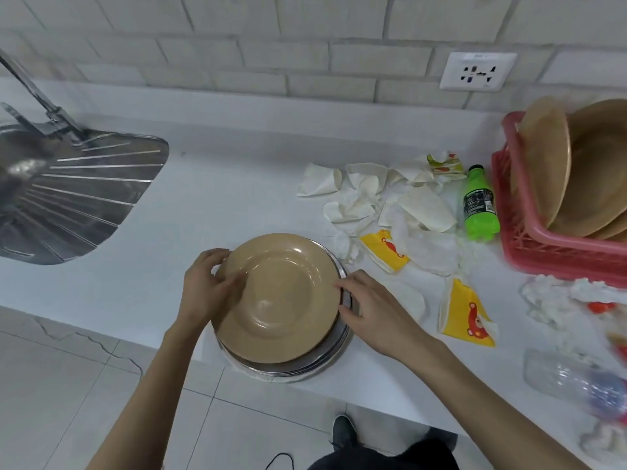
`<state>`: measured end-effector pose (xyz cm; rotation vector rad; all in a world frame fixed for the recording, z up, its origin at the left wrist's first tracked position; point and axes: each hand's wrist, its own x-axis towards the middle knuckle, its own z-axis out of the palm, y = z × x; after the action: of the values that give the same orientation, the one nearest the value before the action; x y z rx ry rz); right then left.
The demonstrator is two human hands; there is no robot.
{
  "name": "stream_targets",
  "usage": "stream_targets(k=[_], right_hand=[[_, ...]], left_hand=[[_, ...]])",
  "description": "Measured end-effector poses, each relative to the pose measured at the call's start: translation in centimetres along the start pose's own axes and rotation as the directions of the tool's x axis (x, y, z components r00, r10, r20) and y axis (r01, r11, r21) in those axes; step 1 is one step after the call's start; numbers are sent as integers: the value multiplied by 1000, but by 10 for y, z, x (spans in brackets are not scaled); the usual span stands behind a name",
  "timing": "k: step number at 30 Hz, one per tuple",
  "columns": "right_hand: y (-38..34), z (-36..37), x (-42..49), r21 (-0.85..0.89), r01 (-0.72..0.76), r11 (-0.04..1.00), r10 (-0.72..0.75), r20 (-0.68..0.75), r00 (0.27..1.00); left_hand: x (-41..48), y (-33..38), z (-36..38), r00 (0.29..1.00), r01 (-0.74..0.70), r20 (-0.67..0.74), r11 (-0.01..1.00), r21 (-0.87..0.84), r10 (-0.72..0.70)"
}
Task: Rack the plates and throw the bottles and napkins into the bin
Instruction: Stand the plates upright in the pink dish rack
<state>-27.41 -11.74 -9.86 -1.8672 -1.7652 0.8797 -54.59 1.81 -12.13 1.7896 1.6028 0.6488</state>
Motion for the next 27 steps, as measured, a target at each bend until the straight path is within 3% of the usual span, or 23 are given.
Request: stream_targets(k=[4,8,13,20,27], right_hand=[[-1,2,1,11,-25,1000,25,-4,1000],[2,4,2,54,-46,997,47,-26,999],[6,-6,-4,251,-47,967,86,-145,986],[21,-47,-19,647,11,763,275,-340,899],[54,-102,-59,771,125,625,396,-451,800]], left_hand=[[3,6,0,996,-70,-66,995,-71,66],[3,24,-2,994,-64,-101,980,-191,46],[6,49,-5,992,-122,-75,954,-274,106],[10,93,31,995,-97,-59,906,-412,79],[-1,154,100,994,-70,36,849,-523,104]])
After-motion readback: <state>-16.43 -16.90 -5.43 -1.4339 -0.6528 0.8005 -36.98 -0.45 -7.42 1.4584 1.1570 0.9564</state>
